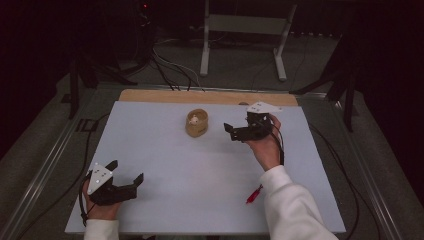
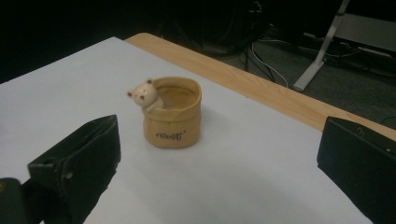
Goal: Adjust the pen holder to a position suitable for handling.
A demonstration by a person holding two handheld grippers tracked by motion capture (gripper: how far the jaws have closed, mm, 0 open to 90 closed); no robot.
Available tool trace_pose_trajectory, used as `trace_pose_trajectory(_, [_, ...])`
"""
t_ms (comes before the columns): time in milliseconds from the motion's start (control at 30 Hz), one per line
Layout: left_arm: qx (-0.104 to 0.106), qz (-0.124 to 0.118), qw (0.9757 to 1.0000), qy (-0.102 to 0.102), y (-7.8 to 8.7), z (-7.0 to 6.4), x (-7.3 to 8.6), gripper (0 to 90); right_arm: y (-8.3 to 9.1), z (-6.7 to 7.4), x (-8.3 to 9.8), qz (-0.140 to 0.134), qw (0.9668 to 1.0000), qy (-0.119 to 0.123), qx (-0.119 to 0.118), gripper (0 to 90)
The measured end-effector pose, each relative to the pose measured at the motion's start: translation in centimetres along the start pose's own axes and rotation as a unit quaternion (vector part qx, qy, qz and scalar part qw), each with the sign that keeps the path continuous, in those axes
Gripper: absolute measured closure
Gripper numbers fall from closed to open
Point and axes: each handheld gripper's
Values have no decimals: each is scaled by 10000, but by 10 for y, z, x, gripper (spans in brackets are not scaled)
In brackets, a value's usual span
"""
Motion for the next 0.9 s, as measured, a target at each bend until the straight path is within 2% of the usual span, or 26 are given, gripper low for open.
trace_pose_trajectory(267, [4,6,10000,-1,0,0,0,7,-28,-8,-7,117,9999,-59,-5,3])
trace_pose_trajectory(333, [1,1,10000,15,0,1,0,8,-39,-9,-9,236,9996,-123,-84,2])
trace_pose_trajectory(467, [-9,-9,10000,18,0,1,0,7,-52,-12,-17,311,9995,-16,-81,3])
trace_pose_trajectory(567, [-3,-36,10000,31,1,1,-1,8,-62,-14,-24,334,9994,-33,-91,3])
trace_pose_trajectory(600, [-1,-45,10000,36,1,1,-1,8,-62,-14,-24,334,9994,-33,-91,3])
trace_pose_trajectory(667, [-3,-52,10000,56,2,2,-1,8,-72,-13,-29,219,9997,-17,-113,3])
trace_pose_trajectory(767, [12,-71,9999,94,2,3,-1,7,-83,-10,-32,209,9996,21,-199,3])
trace_pose_trajectory(900, [14,-79,9999,103,2,4,-1,8,-101,-4,-36,380,9990,30,-243,12])
Point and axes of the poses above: each handheld gripper's, and its own axes: y roughly backward along the jaws, x roughly out of its underside, z roughly to its left, and after that the axes turned 14 degrees about y, right-handed
